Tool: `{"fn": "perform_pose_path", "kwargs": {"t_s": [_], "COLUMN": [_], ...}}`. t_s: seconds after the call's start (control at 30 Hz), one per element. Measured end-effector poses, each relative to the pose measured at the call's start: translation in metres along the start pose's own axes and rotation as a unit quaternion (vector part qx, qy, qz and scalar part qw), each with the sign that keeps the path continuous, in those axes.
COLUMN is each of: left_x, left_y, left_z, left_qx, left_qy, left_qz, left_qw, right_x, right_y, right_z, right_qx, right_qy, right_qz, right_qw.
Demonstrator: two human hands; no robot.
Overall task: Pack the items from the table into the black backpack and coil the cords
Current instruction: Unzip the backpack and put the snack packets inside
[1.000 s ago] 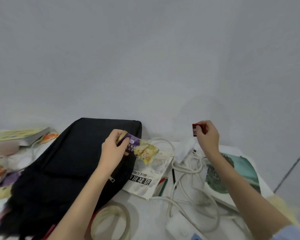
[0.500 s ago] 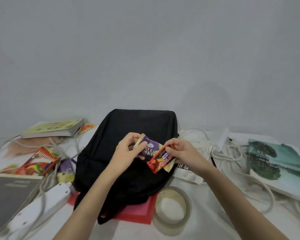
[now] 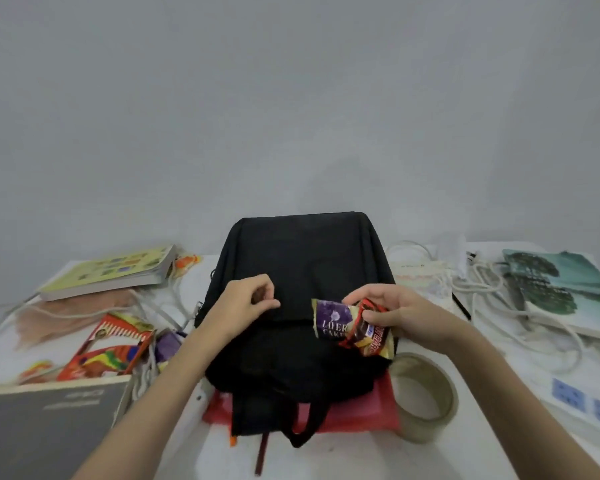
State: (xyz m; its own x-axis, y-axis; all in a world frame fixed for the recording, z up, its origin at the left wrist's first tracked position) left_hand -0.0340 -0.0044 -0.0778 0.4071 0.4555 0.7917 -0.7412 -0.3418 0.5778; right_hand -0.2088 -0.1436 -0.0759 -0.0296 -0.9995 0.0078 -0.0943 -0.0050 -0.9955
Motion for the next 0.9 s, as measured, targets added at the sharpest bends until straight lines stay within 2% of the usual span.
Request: {"fn": "perform_pose_path", "kwargs": {"t_s": [0.07, 0.1, 0.17, 0.27, 0.33, 0.4, 0.5, 0.57, 0.6, 0.67, 0.73, 0.8, 0.9], "left_x": [0.014, 0.016, 0.005, -0.026, -0.029, -0.014, 0.016, 0.025, 0.027, 0.029, 0.023, 0.008, -0.025], "left_y": [0.009, 0.010, 0.004, -0.017, -0.025, -0.023, -0.005, 0.005, 0.009, 0.014, 0.021, 0.034, 0.047], "left_z": [0.001, 0.002, 0.005, -0.001, -0.002, 0.000, -0.001, -0.002, -0.002, -0.006, -0.014, -0.025, -0.033], "left_qx": [-0.045, -0.063, -0.074, -0.035, -0.027, -0.048, -0.104, -0.120, -0.123, -0.121, -0.116, -0.141, -0.220], "left_qy": [0.025, 0.006, -0.075, -0.168, -0.139, -0.051, 0.090, 0.129, 0.138, 0.147, 0.135, 0.101, 0.071], "left_qz": [0.001, 0.007, 0.034, 0.052, 0.006, -0.018, 0.010, 0.034, 0.043, 0.055, 0.069, 0.069, 0.193], "left_qw": [0.999, 0.998, 0.994, 0.984, 0.990, 0.997, 0.990, 0.984, 0.982, 0.980, 0.982, 0.982, 0.954], "right_x": [-0.013, -0.018, -0.029, -0.041, -0.046, -0.048, -0.051, -0.049, -0.042, -0.024, -0.018, -0.021, -0.026], "right_y": [-0.003, -0.003, -0.005, -0.004, 0.006, 0.020, 0.031, 0.028, 0.025, 0.021, 0.022, 0.026, 0.025], "right_z": [0.000, 0.002, 0.006, 0.014, 0.020, 0.023, 0.030, 0.040, 0.044, 0.046, 0.047, 0.056, 0.058], "right_qx": [-0.001, 0.000, 0.011, 0.027, 0.007, -0.047, -0.097, -0.088, -0.071, -0.032, -0.013, -0.030, -0.103], "right_qy": [0.000, 0.000, -0.005, -0.006, 0.022, 0.059, 0.085, 0.138, 0.199, 0.360, 0.441, 0.426, 0.350], "right_qz": [0.003, 0.013, 0.047, 0.129, 0.118, 0.026, -0.105, -0.145, -0.160, -0.160, -0.145, -0.172, -0.264], "right_qw": [1.000, 1.000, 0.999, 0.991, 0.993, 0.997, 0.986, 0.976, 0.964, 0.919, 0.886, 0.888, 0.893]}}
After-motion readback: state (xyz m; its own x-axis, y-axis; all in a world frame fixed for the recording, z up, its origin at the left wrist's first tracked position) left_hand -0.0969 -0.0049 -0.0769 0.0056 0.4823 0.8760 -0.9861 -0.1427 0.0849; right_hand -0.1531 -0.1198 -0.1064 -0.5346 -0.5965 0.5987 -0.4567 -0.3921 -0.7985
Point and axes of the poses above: each hand's wrist, its own z-axis towards the middle knuckle, its own x-axis out of the back of the hand, y = z × x, the point moved 8 cm from there along z, towards the middle knuckle, and after that the axes turned 4 degrees about -y, right-handed, at the moved point
